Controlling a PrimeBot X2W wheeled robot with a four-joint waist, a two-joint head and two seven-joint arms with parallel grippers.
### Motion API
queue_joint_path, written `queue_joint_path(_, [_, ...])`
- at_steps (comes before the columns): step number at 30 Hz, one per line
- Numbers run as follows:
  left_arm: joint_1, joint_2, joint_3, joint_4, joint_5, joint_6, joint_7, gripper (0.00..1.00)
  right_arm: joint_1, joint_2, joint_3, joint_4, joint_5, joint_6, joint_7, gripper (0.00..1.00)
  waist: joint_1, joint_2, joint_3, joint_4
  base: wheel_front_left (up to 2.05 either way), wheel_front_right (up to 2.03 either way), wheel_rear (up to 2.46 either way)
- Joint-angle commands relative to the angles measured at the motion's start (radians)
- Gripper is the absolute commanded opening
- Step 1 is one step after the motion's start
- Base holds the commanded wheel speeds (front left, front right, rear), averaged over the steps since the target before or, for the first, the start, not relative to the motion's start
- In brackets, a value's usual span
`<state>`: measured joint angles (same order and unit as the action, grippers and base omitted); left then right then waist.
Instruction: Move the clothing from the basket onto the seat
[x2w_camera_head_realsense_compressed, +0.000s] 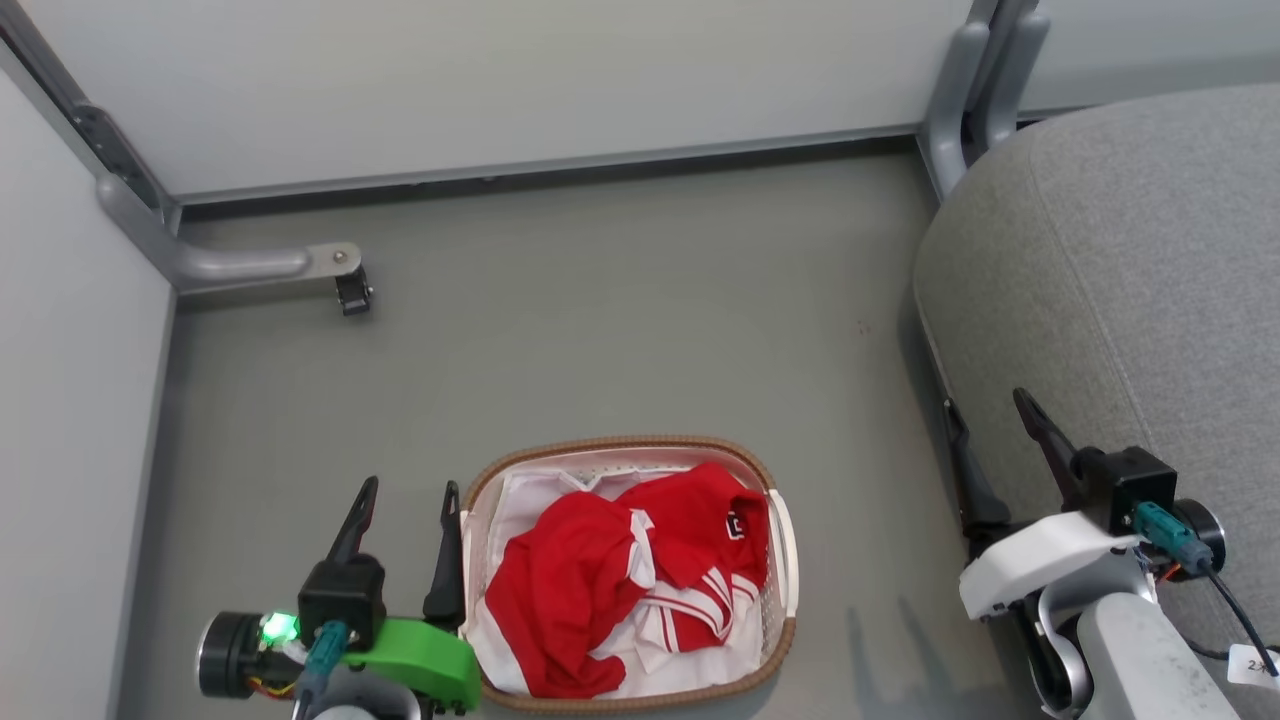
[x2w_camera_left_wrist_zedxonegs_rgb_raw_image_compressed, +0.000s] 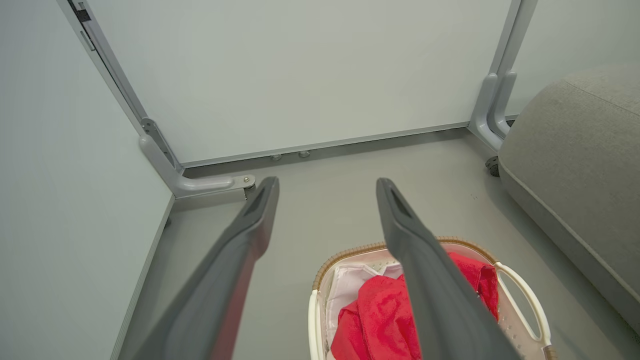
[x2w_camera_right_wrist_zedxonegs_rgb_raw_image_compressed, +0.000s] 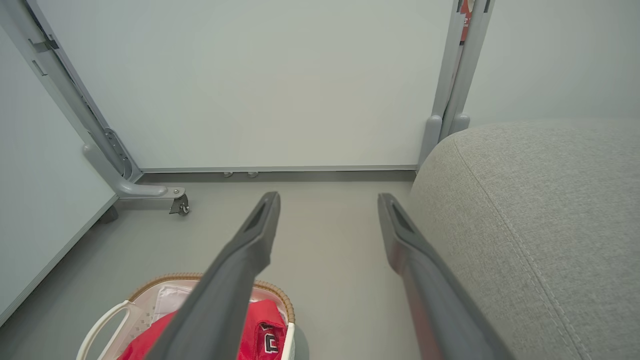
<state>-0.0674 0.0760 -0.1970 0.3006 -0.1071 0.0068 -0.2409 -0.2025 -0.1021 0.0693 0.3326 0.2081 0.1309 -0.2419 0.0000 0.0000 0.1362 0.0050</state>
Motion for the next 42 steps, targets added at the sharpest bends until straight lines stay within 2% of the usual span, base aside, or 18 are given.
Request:
queue_joint_path(1, [-0.037, -0.004, -0.013, 0.009, 0.027, -0.008, -0.008, 1.0, -0.026, -0.007, 0.001, -0.006, -0.02, 0.0, -0.008, 1.0, 0.0, 0.0, 0.075, -0.021, 0.0, 0.0, 0.0])
queue_joint_path(10, [-0.191, -0.015, -0.096, 0.139, 0.111, -0.032, -0.026, 1.0, -0.123, -0.018, 0.021, -0.043, -0.066, 0.0, -0.025, 1.0, 0.0, 0.0, 0.297, -0.061, 0.0, 0.0, 0.0])
queue_joint_path(19, [-0.364, -0.018, -0.15, 0.286, 0.128, -0.043, -0.024, 1.0, -0.227, -0.011, 0.052, -0.102, -0.058, 0.0, -0.025, 1.0, 0.0, 0.0, 0.491, -0.105, 0.0, 0.0, 0.0])
queue_joint_path(30, [-0.531, -0.013, -0.195, 0.553, 0.132, -0.073, -0.024, 1.0, -0.288, 0.016, 0.093, -0.145, -0.04, 0.0, -0.024, 1.0, 0.0, 0.0, 0.625, -0.169, 0.0, 0.0, 0.0])
queue_joint_path(39, [-0.652, 0.004, -0.265, 0.738, 0.19, -0.05, -0.024, 1.0, -0.296, 0.032, 0.118, -0.131, -0.029, 0.0, -0.024, 1.0, 0.0, 0.0, 0.685, -0.211, 0.0, 0.0, 0.0])
queue_joint_path(42, [-0.684, 0.004, -0.273, 0.8, 0.203, -0.012, -0.024, 1.0, -0.299, 0.036, 0.121, -0.128, -0.028, 0.0, -0.024, 1.0, 0.0, 0.0, 0.696, -0.221, 0.0, 0.0, 0.0])
